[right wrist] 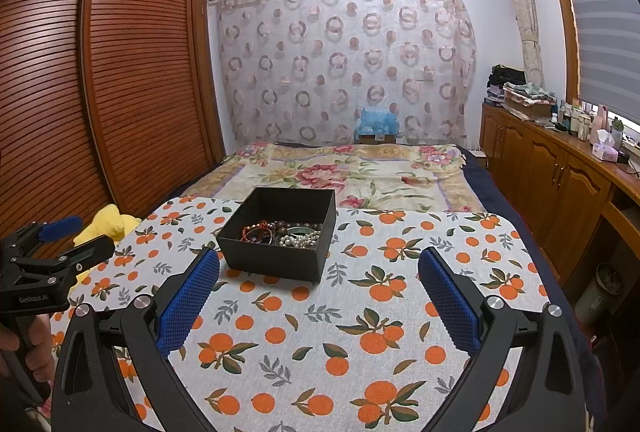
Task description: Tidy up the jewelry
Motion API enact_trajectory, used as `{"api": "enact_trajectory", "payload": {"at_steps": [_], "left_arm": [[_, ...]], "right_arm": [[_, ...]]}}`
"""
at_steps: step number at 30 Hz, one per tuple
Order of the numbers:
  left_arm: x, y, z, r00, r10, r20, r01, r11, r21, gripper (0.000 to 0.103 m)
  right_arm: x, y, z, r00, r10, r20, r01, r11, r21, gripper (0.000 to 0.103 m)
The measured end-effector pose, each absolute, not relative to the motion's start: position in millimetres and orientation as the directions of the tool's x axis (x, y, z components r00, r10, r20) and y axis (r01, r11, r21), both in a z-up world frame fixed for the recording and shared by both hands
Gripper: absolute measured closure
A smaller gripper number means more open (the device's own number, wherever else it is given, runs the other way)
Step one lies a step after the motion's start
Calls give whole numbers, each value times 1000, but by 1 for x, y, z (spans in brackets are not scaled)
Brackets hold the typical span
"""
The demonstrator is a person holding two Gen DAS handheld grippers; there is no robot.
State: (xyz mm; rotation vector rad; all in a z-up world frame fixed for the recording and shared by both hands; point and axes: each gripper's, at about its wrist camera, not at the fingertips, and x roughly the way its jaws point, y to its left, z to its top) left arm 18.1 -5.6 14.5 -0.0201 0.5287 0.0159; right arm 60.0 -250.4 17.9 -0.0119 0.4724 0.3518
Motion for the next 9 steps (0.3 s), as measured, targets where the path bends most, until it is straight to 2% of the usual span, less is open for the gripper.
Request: {"api": "enact_trajectory", "payload": {"at_steps": [9], "left_arm": [[18, -6, 15, 864, 9, -503, -19, 1000, -15, 8]], "right_arm": [[60, -251, 18, 831, 330, -447, -335, 940, 70, 3]]}}
